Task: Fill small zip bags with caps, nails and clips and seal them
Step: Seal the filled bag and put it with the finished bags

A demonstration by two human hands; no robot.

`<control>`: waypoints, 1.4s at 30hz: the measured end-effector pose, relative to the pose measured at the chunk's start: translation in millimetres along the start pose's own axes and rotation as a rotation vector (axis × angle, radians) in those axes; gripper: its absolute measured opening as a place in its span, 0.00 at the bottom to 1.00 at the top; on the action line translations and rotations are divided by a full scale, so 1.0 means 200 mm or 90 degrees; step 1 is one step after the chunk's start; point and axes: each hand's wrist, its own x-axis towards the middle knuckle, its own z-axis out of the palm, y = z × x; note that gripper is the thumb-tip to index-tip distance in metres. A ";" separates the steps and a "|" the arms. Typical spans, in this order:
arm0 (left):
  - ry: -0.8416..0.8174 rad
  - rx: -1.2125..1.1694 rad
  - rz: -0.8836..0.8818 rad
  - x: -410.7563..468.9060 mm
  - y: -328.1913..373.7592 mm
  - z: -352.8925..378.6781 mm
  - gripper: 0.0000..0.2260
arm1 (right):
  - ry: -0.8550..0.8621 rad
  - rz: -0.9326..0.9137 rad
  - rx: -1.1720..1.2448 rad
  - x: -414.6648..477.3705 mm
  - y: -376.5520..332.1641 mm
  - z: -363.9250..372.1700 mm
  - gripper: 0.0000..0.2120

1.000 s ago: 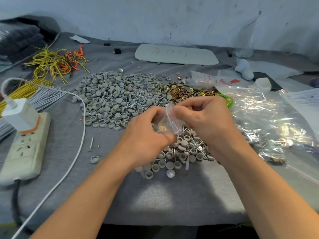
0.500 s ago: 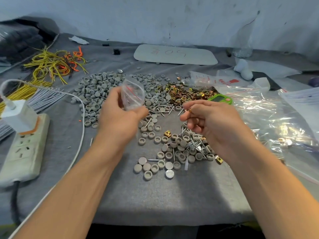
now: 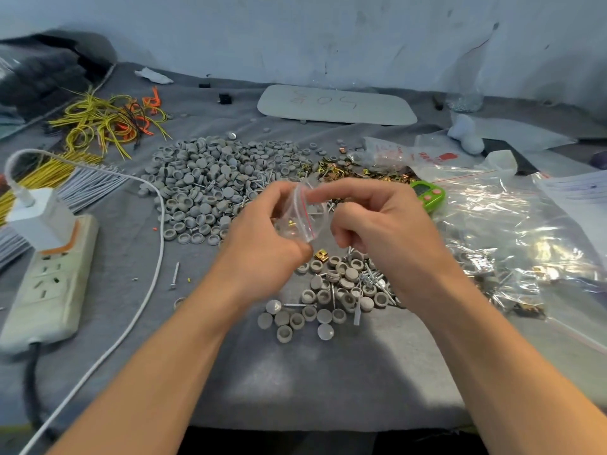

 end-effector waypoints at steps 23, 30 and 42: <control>-0.048 -0.031 -0.006 -0.01 -0.02 0.04 0.25 | 0.259 0.080 -0.015 0.04 0.03 -0.17 0.08; -0.068 -0.206 -0.075 0.02 -0.01 -0.02 0.22 | 0.114 0.144 -0.457 0.02 0.18 -0.23 0.09; 0.076 -0.015 -0.037 0.04 -0.03 -0.04 0.22 | -0.109 0.036 -0.648 0.06 0.23 -0.01 0.12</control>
